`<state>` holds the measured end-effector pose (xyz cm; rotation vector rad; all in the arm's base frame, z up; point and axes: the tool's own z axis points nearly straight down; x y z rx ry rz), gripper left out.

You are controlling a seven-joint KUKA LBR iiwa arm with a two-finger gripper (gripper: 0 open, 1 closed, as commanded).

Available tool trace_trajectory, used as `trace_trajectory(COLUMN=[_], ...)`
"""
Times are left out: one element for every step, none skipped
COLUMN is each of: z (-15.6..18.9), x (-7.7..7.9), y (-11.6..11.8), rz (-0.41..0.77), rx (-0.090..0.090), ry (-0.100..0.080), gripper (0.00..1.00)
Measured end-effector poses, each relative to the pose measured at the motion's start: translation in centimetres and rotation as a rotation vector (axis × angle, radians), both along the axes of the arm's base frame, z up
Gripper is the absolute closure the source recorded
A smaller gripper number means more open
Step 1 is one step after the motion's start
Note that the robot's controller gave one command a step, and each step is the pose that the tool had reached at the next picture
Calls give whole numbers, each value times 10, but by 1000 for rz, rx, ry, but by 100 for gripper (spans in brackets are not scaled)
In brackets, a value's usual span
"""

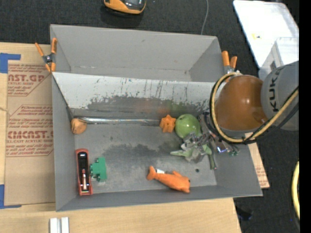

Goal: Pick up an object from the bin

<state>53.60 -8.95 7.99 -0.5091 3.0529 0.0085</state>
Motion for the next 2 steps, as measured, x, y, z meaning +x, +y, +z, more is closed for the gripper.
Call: trace_trajectory(z=[-3, -5], x=[-11, -9], y=[61, 108], rz=[-61, 221], rx=[-1, -18], ry=[-6, -14], gripper=[100, 100])
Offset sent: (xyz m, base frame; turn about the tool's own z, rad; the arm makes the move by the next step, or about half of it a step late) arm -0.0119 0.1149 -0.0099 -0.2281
